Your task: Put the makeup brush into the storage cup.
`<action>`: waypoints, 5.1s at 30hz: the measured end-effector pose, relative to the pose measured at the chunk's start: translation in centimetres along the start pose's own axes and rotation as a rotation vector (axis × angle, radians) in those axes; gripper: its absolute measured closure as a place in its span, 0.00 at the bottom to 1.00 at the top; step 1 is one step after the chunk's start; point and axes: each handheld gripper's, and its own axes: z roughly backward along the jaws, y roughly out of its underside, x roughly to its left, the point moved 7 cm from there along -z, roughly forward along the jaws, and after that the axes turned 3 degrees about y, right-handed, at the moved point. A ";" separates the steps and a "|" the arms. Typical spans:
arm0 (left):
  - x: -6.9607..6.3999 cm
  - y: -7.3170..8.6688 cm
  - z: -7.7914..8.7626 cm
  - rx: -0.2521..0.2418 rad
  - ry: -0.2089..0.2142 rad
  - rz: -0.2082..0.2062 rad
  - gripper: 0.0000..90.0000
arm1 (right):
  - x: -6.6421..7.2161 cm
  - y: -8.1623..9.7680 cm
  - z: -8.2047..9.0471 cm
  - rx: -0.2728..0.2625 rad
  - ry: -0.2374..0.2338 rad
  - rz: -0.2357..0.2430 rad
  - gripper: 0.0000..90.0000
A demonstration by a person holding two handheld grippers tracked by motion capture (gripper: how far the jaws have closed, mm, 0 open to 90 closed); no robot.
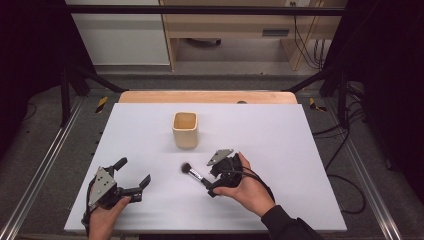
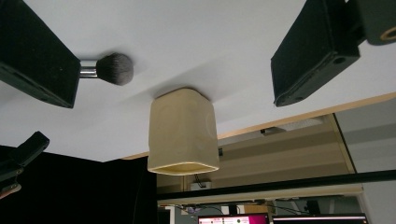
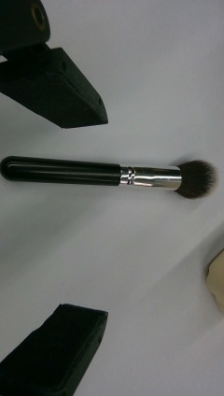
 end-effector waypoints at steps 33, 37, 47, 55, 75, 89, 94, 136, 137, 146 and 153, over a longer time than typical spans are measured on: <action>0.1 0.0 0.0 0.003 -0.002 -0.002 0.02 | 1.3 -1.3 -2.1 0.025 -0.031 -0.009 0.09; 0.1 0.0 0.0 0.003 -0.002 -0.002 0.02 | 1.6 -1.4 -2.4 0.026 -0.046 -0.019 0.14; 0.0 0.0 -0.1 0.005 0.000 -0.009 0.02 | 2.2 -1.2 -3.0 0.051 -0.073 -0.017 0.35; 0.0 0.0 -0.1 0.006 0.000 -0.010 0.02 | 2.3 -0.7 -3.4 0.090 -0.089 -0.020 0.50; -0.3 0.0 -0.2 0.011 0.006 -0.014 0.02 | 2.0 0.8 -3.7 0.136 -0.111 -0.095 0.72; -0.3 0.0 -0.2 0.011 0.007 -0.016 0.02 | 2.0 1.0 -3.9 0.144 -0.110 -0.097 0.82; -0.3 0.0 -0.2 0.012 0.004 -0.015 0.02 | 2.0 1.0 -3.9 0.151 -0.112 -0.100 0.83; -1.7 -0.7 0.1 0.032 0.068 0.057 0.03 | -3.2 0.8 2.3 -0.312 0.010 -0.202 0.83; -1.9 -0.6 0.0 0.042 0.073 0.054 0.03 | -3.3 0.8 2.3 -0.331 0.014 -0.204 0.83; -2.7 -1.9 -0.9 0.056 0.041 0.032 0.04 | -3.9 0.2 1.6 -0.523 0.073 -0.229 0.83; -4.0 -4.6 -2.1 0.051 0.056 0.054 0.04 | -3.1 -0.6 1.7 -0.569 0.082 -0.196 0.83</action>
